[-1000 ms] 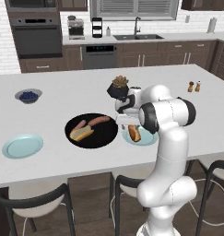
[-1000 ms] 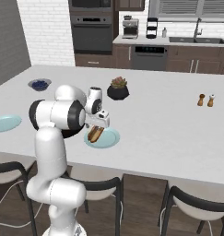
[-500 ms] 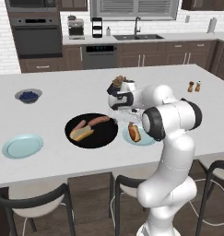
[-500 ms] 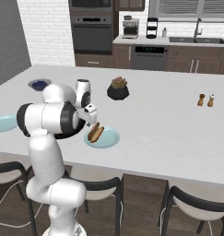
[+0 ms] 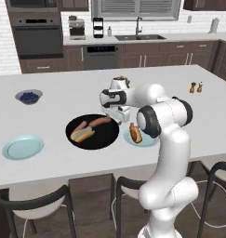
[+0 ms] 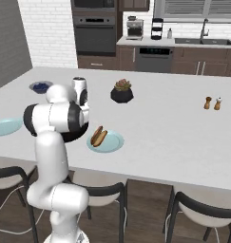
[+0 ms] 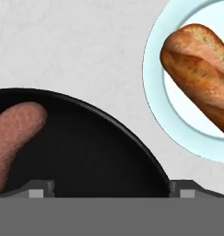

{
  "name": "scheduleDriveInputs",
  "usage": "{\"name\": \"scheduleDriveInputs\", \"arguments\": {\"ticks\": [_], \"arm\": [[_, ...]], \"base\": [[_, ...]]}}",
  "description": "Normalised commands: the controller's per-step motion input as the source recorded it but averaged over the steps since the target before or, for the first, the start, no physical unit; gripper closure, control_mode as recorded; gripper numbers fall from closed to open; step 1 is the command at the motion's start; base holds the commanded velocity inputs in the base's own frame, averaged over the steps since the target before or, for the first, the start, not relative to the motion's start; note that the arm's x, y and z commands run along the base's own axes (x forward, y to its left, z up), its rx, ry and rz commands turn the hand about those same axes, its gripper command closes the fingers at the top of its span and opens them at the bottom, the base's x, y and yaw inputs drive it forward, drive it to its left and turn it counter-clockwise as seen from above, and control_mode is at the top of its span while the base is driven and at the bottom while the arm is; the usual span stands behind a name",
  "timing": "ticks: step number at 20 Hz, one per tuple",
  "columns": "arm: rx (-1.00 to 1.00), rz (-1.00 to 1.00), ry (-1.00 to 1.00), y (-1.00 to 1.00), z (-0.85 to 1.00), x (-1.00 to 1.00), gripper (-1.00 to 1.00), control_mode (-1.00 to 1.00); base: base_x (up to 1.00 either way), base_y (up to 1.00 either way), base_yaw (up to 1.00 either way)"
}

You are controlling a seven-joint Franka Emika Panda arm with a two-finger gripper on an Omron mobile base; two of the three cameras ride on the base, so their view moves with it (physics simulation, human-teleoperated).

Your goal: Place one bun and one sausage from the bowl on each plate.

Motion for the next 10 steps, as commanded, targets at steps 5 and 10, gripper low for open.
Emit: {"name": "scheduleDriveInputs", "arguments": {"ticks": [5,10], "arm": [[0.0,-0.07,0.0,0.17,0.0,0.66,-1.0,-1.0],[0.0,0.0,0.0,0.26,-0.1,0.17,-1.0,-1.0]], "base": [[0.0,0.0,0.0],[0.0,0.0,0.0]]}}
